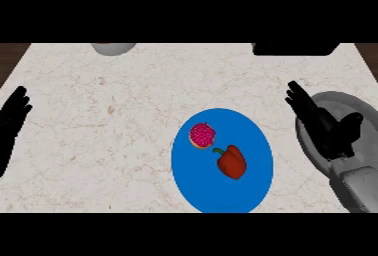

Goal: Pick the bell pepper from the plate and place it in the pan

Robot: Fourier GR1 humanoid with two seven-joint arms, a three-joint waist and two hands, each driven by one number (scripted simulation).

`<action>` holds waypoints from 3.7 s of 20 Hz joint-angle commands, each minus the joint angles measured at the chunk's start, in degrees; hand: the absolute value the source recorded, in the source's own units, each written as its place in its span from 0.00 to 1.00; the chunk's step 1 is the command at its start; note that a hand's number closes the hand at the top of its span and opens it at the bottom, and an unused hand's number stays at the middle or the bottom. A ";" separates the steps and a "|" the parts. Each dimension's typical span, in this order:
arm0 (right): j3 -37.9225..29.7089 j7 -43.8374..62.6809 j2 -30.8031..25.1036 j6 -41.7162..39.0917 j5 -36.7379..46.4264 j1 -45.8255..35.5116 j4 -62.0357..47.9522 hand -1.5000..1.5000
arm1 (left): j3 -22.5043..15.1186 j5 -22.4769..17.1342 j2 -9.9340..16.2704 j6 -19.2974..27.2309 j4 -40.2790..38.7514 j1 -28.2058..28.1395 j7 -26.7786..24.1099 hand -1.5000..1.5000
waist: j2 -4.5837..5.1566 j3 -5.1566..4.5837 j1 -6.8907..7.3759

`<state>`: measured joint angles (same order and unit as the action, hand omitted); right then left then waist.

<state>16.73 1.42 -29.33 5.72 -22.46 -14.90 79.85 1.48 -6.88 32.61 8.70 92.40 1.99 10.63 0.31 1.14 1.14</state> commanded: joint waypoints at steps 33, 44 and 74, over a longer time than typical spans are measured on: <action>20.70 38.19 3.53 -2.81 61.24 1.68 28.28 0.00 | -6.61 -6.88 -26.42 5.01 -9.09 -6.47 -4.43 0.50 | -0.11 -1.56 0.29; 19.82 48.96 14.37 -23.17 58.38 -15.81 16.10 0.00 | -6.03 -6.01 -26.93 5.16 -9.29 -6.94 -4.72 0.50 | -0.30 -1.17 -0.54; 14.60 37.17 19.45 -27.79 65.10 -7.89 3.98 0.00 | -3.74 -5.82 -27.07 3.16 -5.87 -9.49 -2.20 0.50 | -0.31 -1.13 -0.73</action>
<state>31.42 40.15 -11.62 -22.75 41.60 -23.70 86.37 -2.17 -11.21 5.17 13.47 86.17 -4.21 5.69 -0.33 0.48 0.27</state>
